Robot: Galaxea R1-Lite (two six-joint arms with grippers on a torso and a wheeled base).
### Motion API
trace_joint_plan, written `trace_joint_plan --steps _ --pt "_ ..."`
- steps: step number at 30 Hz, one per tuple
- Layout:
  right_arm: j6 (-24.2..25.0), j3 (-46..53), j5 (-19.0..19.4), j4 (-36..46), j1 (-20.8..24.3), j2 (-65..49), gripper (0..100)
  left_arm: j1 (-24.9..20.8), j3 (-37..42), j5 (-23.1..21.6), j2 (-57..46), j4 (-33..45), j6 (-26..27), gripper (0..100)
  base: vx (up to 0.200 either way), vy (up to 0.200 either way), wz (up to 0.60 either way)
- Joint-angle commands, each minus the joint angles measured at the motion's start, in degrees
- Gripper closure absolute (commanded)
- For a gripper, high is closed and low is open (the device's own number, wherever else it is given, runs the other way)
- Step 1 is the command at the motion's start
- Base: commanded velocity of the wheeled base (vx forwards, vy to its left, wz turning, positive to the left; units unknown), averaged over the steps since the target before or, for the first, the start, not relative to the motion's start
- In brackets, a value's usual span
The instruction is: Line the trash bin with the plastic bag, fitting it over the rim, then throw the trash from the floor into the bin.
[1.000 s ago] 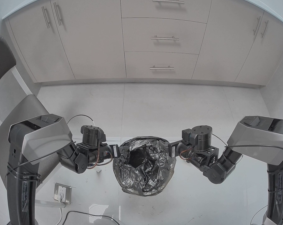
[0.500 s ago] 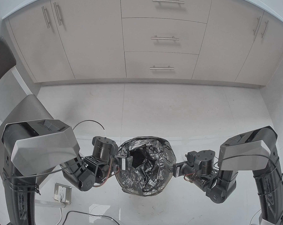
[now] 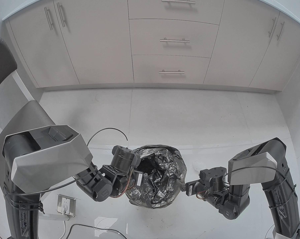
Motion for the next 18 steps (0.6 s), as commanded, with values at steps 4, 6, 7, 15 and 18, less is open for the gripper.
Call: trace_joint_plan --steps 4,6,7,15,18 --pt "-0.2 -0.3 0.0 -1.0 -0.2 0.6 0 -4.0 -4.4 3.2 1.6 2.2 0.0 0 0.0 0.0 0.0" --pt "-0.2 -0.5 0.0 -1.0 -0.2 0.7 0 -4.1 -4.9 3.4 3.1 2.2 0.4 0 0.0 0.0 0.0" --pt "-0.2 -0.5 0.0 -1.0 -0.2 0.7 0 -3.9 -4.9 3.4 3.8 2.2 0.8 0 0.0 0.0 0.0" --pt "-0.2 -0.5 0.0 -1.0 -0.3 0.6 0 -2.2 -4.3 4.5 6.9 2.1 2.8 0 0.0 0.0 0.0" --pt "-0.1 -0.5 0.0 -1.0 -0.3 0.3 0 -2.0 -3.6 4.6 6.6 2.0 2.8 0 0.0 0.0 0.0"
